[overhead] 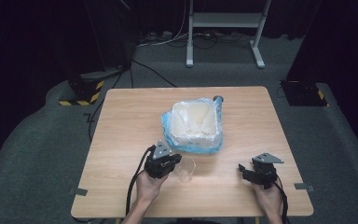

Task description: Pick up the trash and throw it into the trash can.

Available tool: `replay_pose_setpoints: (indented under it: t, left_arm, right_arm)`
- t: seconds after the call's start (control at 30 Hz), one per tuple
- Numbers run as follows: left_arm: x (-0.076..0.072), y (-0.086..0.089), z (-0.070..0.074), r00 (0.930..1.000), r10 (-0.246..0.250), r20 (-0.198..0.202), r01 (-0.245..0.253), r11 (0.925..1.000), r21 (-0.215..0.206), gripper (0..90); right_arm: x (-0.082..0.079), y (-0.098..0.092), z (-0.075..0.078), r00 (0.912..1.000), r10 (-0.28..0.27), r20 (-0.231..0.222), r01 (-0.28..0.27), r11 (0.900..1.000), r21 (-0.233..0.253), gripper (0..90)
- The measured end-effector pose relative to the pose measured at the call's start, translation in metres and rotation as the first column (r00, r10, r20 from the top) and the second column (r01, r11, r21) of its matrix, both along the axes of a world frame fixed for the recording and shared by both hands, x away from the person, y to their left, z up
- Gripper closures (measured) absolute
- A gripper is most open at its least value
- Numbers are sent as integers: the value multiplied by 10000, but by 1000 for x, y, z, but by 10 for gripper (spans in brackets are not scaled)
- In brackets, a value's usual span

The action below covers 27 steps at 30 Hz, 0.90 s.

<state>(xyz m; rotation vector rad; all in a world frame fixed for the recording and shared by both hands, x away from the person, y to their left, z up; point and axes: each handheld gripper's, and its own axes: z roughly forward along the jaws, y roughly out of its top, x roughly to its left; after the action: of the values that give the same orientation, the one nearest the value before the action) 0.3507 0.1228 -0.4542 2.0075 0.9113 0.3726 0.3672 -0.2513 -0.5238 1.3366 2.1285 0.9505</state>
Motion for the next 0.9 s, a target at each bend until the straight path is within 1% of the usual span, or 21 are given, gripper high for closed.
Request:
replay_pose_setpoints:
  t: [0.1,0.13,0.33,0.47,0.57,0.7,0.77,0.9]
  left_arm:
    - [-1,0,1,10000,-27,-5,27,10000,10,851]
    - [-1,-1,1,10000,-18,-18,18,10000,-51,851]
    - [-4,0,3,9999,-124,82,123,9999,98,852]
    - [-5,1,5,9998,-137,126,137,9999,61,853]
    - [-6,2,8,9997,-207,147,207,9998,6,853]
    - [-8,3,13,9993,-317,189,316,9995,36,854]
    - [-8,3,16,9993,-342,134,342,9994,-53,854]
    - [-10,7,23,9993,-332,152,334,9993,-169,855]
  right_arm:
    - [0,0,0,10000,-1,-2,1,10000,2,349]
    - [0,0,0,10000,-1,-2,1,10000,2,349]
    - [0,0,0,10000,-1,0,1,10000,0,349]
    - [0,0,0,10000,-1,-1,1,10000,-1,349]
    - [0,0,0,10000,-2,-2,2,10000,-1,349]
    - [0,0,0,10000,-1,-2,1,10000,0,349]
    - [0,0,0,10000,-1,-2,1,10000,-1,349]
    - [0,0,0,10000,-1,0,1,10000,-2,349]
